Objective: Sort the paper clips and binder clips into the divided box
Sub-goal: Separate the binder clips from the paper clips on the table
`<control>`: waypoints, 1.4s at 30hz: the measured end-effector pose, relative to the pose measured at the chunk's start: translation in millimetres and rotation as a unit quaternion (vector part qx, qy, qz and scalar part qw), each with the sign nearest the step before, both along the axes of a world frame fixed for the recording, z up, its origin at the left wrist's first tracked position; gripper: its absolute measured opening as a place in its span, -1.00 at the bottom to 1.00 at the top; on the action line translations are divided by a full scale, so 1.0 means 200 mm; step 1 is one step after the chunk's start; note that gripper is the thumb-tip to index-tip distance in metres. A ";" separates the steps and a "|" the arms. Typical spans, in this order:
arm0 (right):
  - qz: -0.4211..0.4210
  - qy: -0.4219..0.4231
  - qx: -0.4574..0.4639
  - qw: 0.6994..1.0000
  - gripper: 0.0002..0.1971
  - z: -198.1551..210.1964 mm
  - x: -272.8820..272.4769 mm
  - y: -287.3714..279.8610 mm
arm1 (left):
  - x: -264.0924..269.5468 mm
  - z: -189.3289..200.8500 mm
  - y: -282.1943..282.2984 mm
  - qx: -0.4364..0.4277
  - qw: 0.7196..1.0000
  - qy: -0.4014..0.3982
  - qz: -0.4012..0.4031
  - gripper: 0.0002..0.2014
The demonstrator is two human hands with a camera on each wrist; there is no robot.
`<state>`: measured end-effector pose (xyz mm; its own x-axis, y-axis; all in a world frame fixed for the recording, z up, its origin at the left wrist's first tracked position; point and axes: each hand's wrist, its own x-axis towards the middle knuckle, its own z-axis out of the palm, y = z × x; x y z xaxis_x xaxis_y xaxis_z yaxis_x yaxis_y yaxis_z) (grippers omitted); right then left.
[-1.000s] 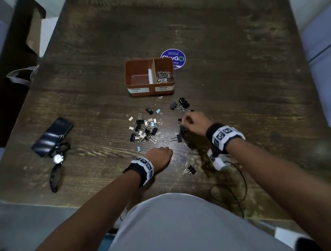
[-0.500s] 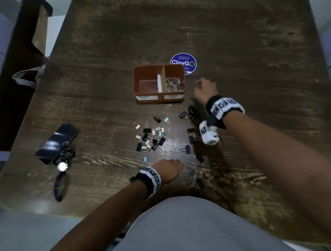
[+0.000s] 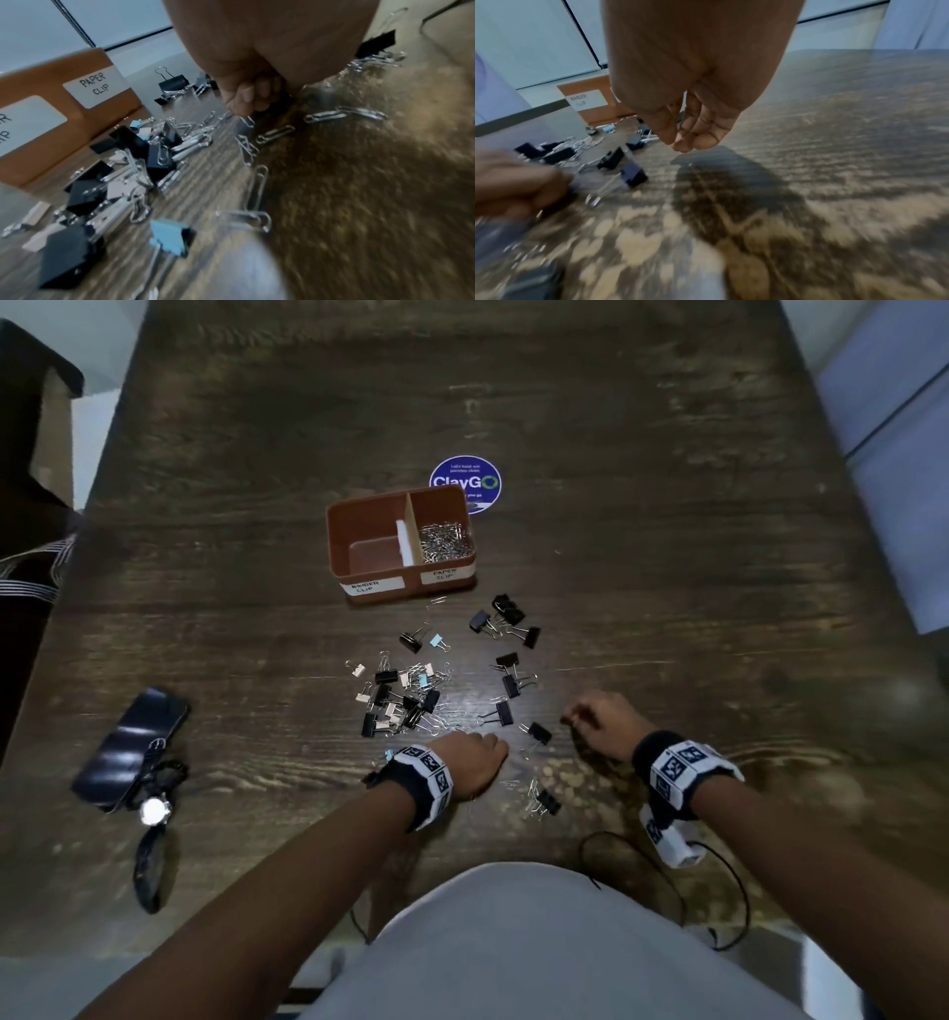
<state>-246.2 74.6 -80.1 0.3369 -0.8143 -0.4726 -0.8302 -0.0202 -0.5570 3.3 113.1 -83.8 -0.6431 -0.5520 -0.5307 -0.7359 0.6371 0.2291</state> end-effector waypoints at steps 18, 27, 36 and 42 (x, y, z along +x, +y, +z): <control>0.033 -0.028 0.033 0.999 -0.86 -0.06 0.00 0.22 | 0.24 0.65 -1.28 -0.145 0.933 0.056 0.325 -0.77; 0.174 0.016 0.041 0.984 -0.35 -0.05 0.09 0.30 | 0.14 0.48 -0.69 -0.144 0.940 0.169 0.257 -0.74; 0.170 -0.013 0.006 0.985 -0.68 -0.07 0.09 0.31 | -0.07 0.03 0.06 -0.005 0.996 0.083 0.033 -0.76; 0.046 -0.002 -0.011 0.999 -0.71 -0.01 -0.03 0.21 | -0.09 -0.04 0.11 -0.001 0.997 0.072 0.038 -0.71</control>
